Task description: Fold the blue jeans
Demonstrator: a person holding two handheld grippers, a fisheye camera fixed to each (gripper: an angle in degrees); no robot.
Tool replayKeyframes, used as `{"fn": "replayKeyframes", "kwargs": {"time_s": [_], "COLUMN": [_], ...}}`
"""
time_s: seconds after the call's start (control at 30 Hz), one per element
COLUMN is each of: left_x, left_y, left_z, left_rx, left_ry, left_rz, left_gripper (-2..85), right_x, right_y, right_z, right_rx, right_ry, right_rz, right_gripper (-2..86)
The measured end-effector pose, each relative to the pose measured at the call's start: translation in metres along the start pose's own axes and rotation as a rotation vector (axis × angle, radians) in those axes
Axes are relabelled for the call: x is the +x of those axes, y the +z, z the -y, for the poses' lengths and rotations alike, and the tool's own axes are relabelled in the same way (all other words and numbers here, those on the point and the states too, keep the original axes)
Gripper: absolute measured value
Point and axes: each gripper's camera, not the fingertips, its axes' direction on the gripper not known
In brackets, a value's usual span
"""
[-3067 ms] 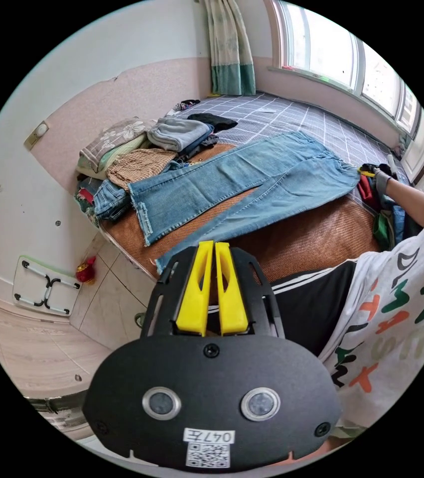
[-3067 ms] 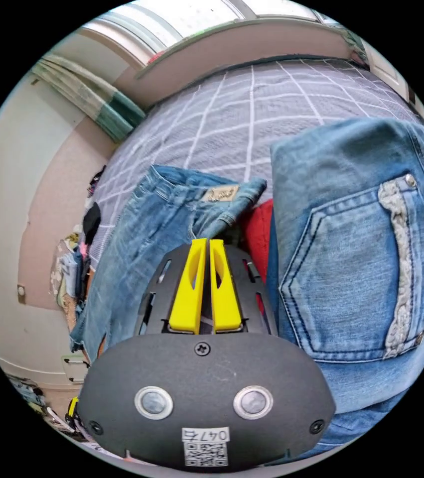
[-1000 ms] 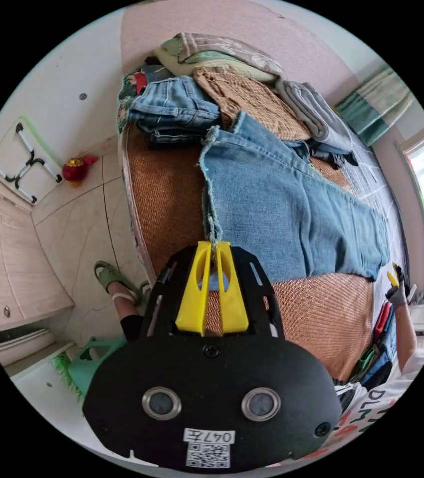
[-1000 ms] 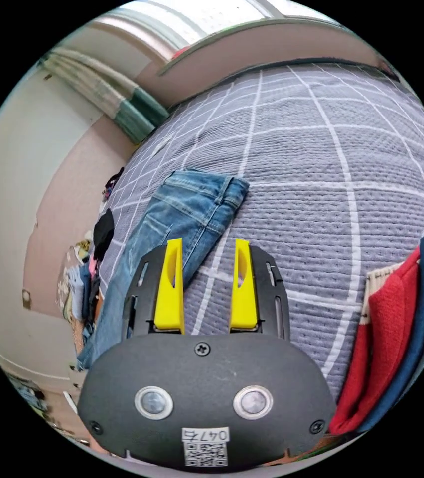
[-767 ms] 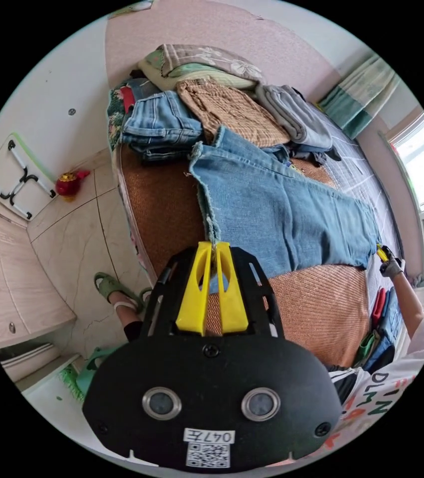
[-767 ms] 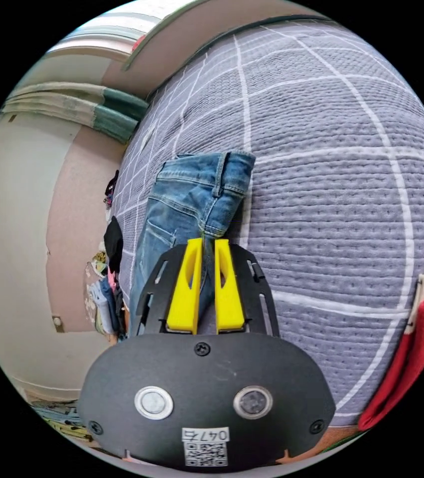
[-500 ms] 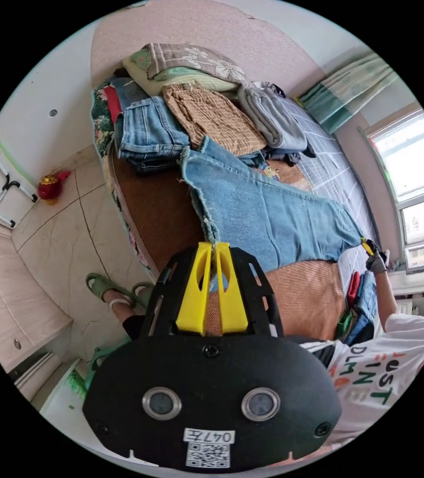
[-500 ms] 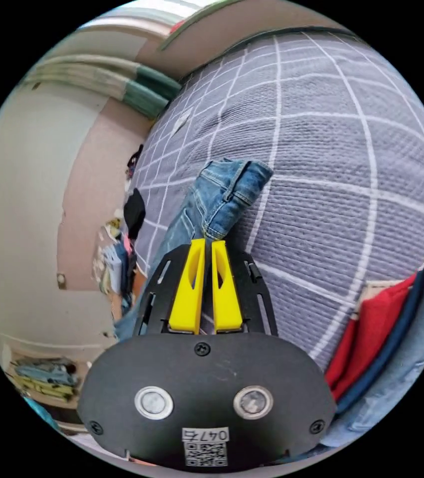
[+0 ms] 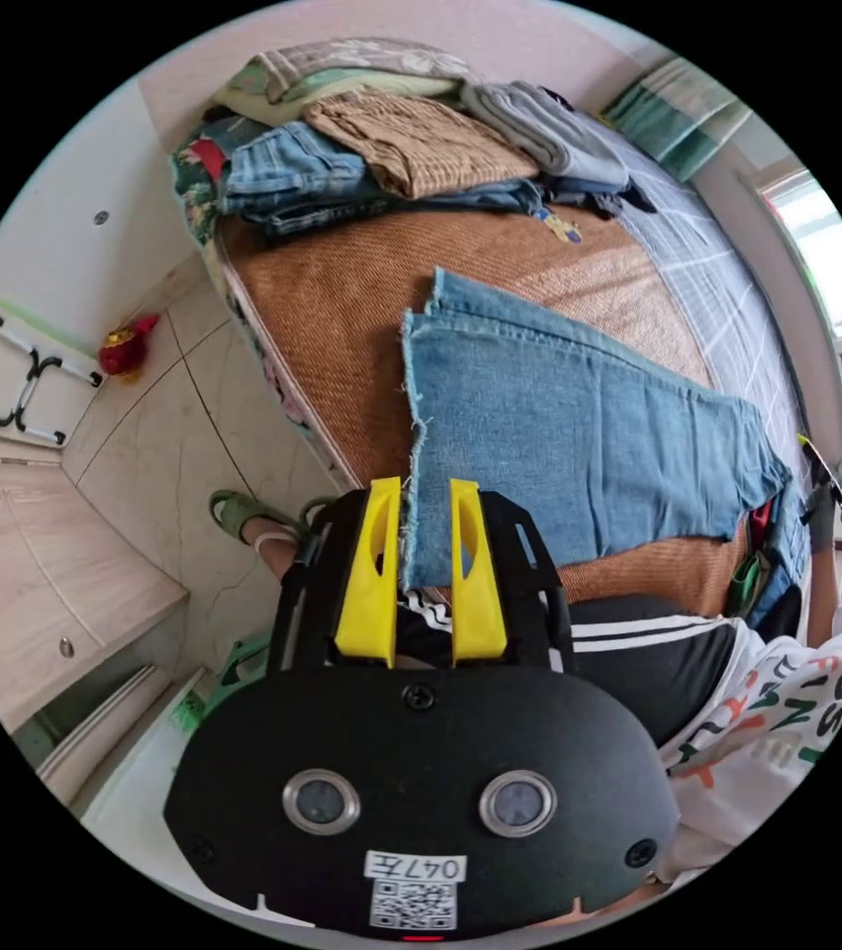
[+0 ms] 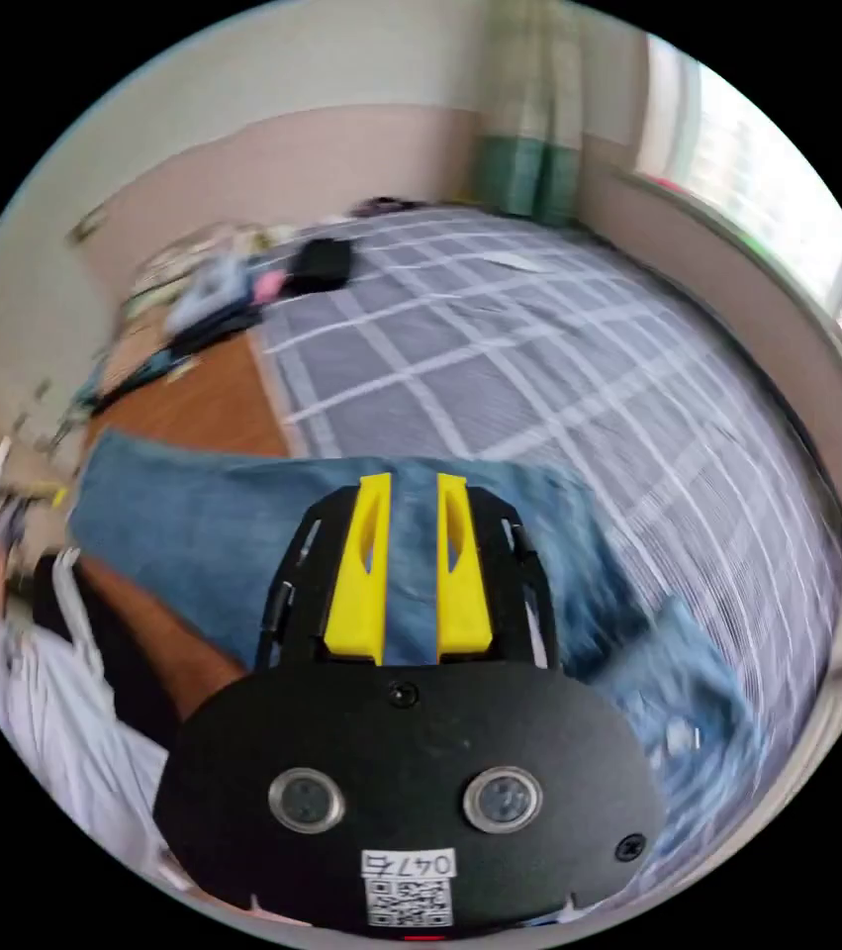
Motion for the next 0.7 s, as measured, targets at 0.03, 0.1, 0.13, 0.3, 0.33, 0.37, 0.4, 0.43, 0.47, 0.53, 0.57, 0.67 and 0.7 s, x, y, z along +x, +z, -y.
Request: {"fn": "replayKeyframes", "kwargs": {"time_s": [0.03,0.1,0.13,0.3,0.33,0.37,0.4,0.43,0.47,0.53,0.57,0.67,0.7], "left_x": [0.004,0.029,0.037,0.123,0.131,0.146,0.16,0.167,0.18,0.2,0.214,0.24,0.248], "left_y": [-0.007,-0.038,-0.045,-0.082,-0.082,-0.081,-0.08,-0.078,-0.074,-0.065,-0.057,-0.043,-0.044], "left_z": [0.001,0.009,0.013,0.071,0.08,0.1,0.121,0.131,0.152,0.183,0.202,0.243,0.257], "left_rx": [0.021,0.105,0.123,0.231,0.231,0.226,0.226,0.225,0.212,0.162,0.116,0.036,0.031], "left_ry": [-0.003,0.037,0.059,0.342,0.376,0.435,0.479,0.496,0.539,0.612,0.66,0.724,0.73], "left_rz": [-0.001,0.01,0.019,0.099,0.086,0.063,0.063,0.071,0.079,0.071,0.077,0.123,0.135], "left_gripper": [6.7,5.5,5.3,5.3,5.3,5.2,5.2,5.3,5.5,6.5,7.5,8.7,8.8], "right_x": [-0.016,-0.084,-0.101,-0.193,-0.196,-0.2,-0.2,-0.199,-0.196,-0.191,-0.187,-0.181,-0.18], "right_y": [0.007,0.033,0.039,0.071,0.071,0.07,0.067,0.064,0.058,0.047,0.04,0.022,0.016], "right_z": [0.018,0.078,0.09,0.172,0.178,0.191,0.201,0.206,0.214,0.222,0.226,0.233,0.237], "right_rx": [-0.01,-0.021,-0.027,-0.139,-0.145,-0.166,-0.174,-0.172,-0.17,-0.173,-0.176,-0.196,-0.208], "right_ry": [-0.096,-0.407,-0.477,-0.84,-0.851,-0.854,-0.839,-0.828,-0.799,-0.752,-0.724,-0.673,-0.662], "right_rz": [0.103,0.359,0.383,0.479,0.481,0.478,0.474,0.477,0.487,0.487,0.484,0.475,0.457], "right_gripper": [2.3,1.6,1.5,1.7,1.8,1.8,1.8,1.8,1.8,1.8,1.8,1.8,1.8]}}
